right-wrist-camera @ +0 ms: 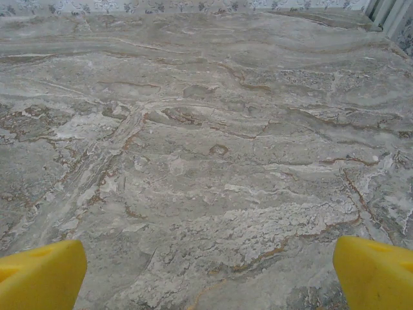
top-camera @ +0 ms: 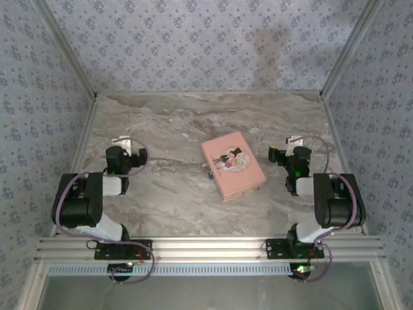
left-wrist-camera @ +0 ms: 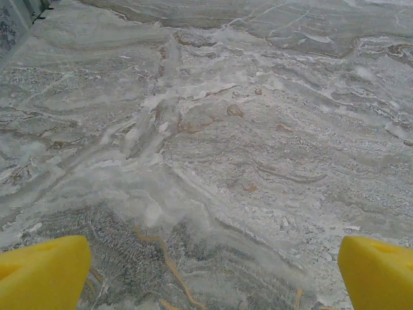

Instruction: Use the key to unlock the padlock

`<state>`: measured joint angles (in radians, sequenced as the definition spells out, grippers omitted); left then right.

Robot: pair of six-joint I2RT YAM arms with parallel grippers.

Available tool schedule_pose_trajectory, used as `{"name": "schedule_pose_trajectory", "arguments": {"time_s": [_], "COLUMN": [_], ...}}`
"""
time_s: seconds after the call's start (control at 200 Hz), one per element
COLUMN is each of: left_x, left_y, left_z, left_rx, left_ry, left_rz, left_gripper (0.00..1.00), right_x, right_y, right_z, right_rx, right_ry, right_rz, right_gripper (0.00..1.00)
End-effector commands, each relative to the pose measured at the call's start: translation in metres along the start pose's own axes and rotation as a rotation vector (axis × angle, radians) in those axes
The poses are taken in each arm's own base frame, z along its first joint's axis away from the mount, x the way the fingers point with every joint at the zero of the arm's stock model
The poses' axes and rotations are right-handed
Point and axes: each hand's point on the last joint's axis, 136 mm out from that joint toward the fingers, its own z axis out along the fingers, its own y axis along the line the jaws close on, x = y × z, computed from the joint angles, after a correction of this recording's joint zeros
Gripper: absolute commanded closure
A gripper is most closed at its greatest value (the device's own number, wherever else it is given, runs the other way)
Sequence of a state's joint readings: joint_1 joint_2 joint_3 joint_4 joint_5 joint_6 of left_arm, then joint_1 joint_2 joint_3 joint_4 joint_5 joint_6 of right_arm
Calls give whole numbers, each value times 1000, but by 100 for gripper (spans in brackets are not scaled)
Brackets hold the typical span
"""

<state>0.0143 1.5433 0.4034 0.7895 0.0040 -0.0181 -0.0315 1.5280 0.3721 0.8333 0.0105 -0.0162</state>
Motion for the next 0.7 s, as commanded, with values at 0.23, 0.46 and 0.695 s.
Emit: {"name": "schedule_pose_trajectory", "arguments": {"time_s": [0.23,0.46,0.695], "left_x": [-14,-14,-14], "left_y": [1,2,2], "left_z": [0,0,0], "left_rx": [12,16,17], "left_ry": [-44,-42,-43], "left_rz": [1,-3,-4], "left_gripper": [2,2,2], "right_x": [-6,-6,-6], "right_y": [-1,-1,-1], "right_z": [2,2,2], "right_rx": [-1,-1,-1], "right_ry": [-6,-6,-7], "right_rz": [-10,-10,-10], "right_gripper": [0,0,0]}}
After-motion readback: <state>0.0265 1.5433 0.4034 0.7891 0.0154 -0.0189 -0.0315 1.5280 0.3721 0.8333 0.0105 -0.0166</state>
